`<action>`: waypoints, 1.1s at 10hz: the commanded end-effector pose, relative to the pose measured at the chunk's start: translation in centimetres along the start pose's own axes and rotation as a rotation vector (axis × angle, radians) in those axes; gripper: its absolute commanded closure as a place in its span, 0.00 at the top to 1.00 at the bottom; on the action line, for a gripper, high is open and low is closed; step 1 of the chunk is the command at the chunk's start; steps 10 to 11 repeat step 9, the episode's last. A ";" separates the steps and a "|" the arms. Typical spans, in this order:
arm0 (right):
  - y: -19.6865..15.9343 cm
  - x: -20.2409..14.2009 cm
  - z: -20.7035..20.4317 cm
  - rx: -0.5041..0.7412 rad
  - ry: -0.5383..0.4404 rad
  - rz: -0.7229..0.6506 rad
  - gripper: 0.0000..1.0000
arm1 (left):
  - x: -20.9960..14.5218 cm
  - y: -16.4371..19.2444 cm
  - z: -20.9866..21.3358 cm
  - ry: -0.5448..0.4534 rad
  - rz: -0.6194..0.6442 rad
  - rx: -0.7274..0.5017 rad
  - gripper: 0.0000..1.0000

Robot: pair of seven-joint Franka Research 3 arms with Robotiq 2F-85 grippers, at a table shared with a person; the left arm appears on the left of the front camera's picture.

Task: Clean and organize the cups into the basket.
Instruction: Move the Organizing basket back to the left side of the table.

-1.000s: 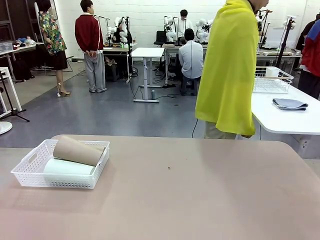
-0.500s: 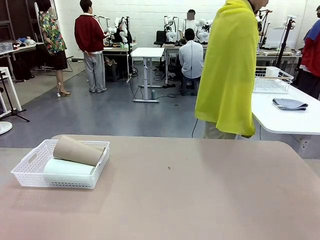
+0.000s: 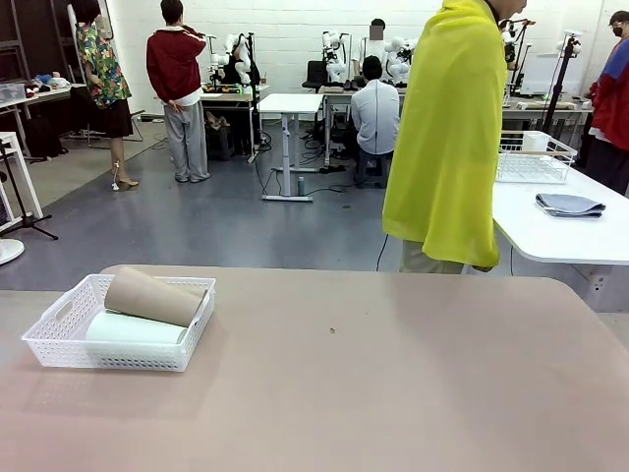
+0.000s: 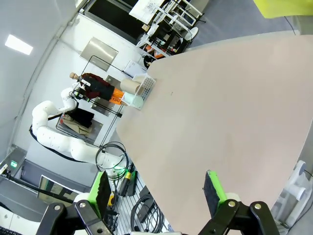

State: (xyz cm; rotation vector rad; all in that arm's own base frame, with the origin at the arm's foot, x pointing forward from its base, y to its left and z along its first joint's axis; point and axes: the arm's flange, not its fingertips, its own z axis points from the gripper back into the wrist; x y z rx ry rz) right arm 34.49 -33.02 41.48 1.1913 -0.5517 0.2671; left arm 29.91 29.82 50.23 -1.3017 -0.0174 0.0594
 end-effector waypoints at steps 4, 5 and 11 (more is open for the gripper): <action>0.1 -0.2 -0.3 -0.010 -0.003 0.018 1.00 | -0.1 -0.1 1.7 -0.050 -0.008 0.049 1.00; 0.1 -0.2 -0.3 -0.010 -0.003 0.018 1.00 | -0.1 -0.1 1.7 -0.050 -0.008 0.049 1.00; 0.1 -0.2 -0.3 -0.010 -0.003 0.018 1.00 | -0.1 -0.1 1.7 -0.050 -0.008 0.049 1.00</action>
